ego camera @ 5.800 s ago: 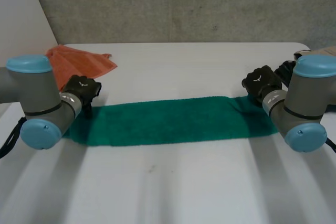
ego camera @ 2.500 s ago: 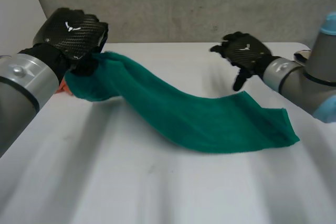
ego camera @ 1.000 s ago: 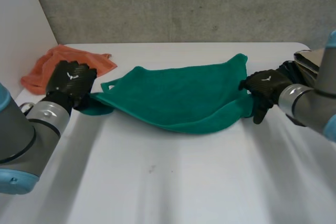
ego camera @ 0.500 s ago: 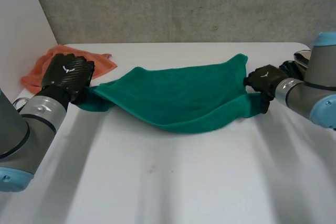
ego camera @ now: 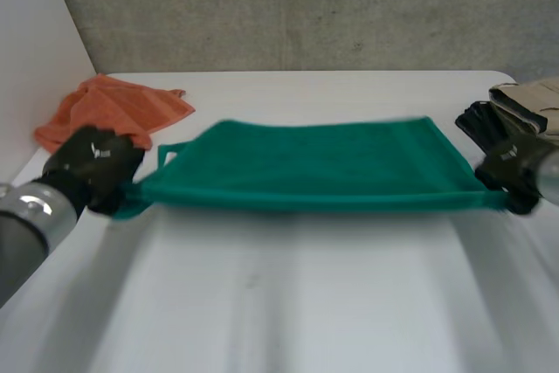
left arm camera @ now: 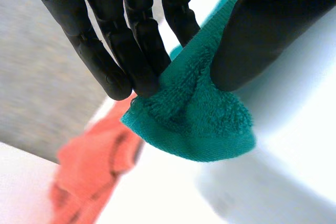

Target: Fold the laundry.

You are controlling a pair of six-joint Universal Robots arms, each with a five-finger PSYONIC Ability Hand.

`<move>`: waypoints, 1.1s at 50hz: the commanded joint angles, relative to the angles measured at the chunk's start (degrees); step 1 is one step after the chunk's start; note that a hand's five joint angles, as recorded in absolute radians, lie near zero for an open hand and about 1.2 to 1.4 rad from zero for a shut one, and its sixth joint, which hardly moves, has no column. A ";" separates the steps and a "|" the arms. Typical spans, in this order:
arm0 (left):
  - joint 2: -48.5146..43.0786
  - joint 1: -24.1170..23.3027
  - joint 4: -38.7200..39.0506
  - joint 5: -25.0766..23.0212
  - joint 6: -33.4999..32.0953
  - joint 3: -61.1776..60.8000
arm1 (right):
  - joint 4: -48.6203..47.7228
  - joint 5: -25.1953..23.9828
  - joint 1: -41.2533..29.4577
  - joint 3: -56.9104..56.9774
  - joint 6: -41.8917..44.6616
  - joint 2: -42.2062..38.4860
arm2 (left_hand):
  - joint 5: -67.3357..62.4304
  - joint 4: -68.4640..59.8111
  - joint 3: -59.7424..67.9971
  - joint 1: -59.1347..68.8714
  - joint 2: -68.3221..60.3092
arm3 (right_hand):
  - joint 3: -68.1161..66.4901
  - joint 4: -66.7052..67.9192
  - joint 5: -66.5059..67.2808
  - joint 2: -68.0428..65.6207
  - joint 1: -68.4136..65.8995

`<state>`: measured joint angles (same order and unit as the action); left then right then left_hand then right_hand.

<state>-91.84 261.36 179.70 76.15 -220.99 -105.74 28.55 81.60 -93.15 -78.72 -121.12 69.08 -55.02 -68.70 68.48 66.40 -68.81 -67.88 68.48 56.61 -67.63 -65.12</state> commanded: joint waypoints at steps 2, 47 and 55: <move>2.38 1.69 -21.15 -4.17 -15.34 -1.49 | 3.18 -3.46 1.75 -11.72 9.07 9.15 | -14.98 -11.30 11.52 13.60 -11.19 | -12.12 11.52 13.39 -12.37 -14.88; -25.84 -4.46 26.31 6.20 8.03 27.44 | -41.91 0.23 -7.83 11.93 -21.61 -10.45 | -14.98 -11.30 11.52 13.60 -11.19 | -12.12 11.52 13.39 -12.37 -14.88; -26.90 -5.34 24.21 4.27 5.84 12.08 | -30.52 3.56 -7.84 3.94 -17.22 -13.89 | -14.98 -11.30 11.52 13.60 -11.19 | -12.12 11.52 13.39 -12.37 -14.88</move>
<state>-118.76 256.58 205.48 81.77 -213.25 -83.11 -10.69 82.33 -101.11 -69.51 -141.25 56.94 -56.24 -68.71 68.49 66.39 -68.81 -68.17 68.67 58.63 -67.63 -65.12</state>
